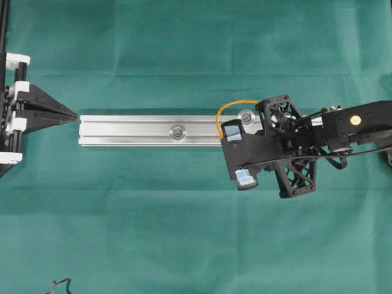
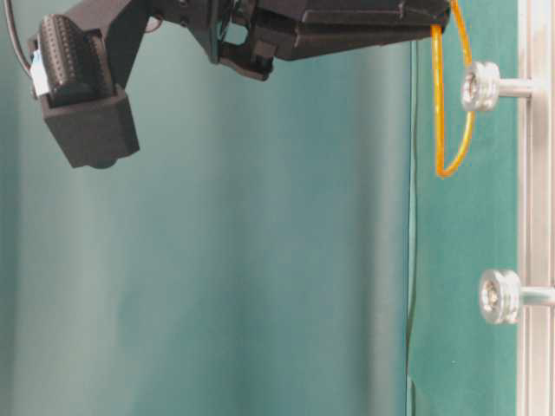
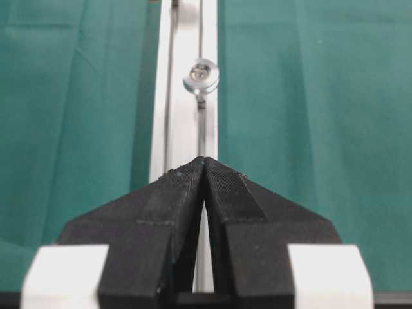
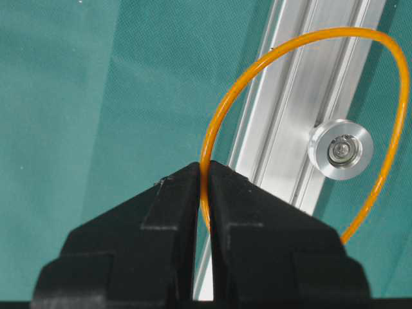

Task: Hook the rubber onto the shaft.
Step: 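Carry the band left and loop it over the right metal pulley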

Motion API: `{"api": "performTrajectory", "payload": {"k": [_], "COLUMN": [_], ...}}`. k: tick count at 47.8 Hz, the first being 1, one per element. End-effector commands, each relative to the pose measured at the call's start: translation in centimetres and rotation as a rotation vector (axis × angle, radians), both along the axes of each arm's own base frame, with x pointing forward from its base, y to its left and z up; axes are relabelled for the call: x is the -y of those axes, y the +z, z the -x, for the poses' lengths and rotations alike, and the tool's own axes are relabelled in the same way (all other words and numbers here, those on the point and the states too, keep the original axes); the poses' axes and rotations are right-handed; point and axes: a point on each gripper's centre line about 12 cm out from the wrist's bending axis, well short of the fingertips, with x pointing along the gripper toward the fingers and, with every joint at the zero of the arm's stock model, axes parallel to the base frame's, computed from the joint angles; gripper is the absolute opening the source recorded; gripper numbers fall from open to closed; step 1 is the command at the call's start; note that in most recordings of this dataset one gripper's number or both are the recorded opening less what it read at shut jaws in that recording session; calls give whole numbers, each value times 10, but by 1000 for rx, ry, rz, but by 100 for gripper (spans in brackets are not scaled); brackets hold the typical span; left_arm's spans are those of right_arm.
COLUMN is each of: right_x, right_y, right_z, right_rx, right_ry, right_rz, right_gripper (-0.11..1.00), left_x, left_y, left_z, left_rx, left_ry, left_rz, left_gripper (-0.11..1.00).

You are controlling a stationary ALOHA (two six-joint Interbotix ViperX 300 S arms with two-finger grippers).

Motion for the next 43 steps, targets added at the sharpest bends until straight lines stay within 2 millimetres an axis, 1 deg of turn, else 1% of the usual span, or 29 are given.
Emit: {"api": "performTrajectory", "payload": {"k": [1, 14, 43], "right_x": [0, -4, -20], "right_y": [9, 9, 11], "right_z": [-2, -2, -2], "right_rx": [30, 36, 50], "right_ry": [1, 8, 51], "right_rz": [-5, -10, -17], "right_gripper": [7, 7, 7], "left_x": [0, 0, 0], "left_y": [11, 12, 11], "left_z": [-4, -3, -4], "left_rx": [28, 28, 26], "left_ry": [0, 0, -1], "left_rz": [0, -2, 0], "left_gripper": [0, 0, 0]}}
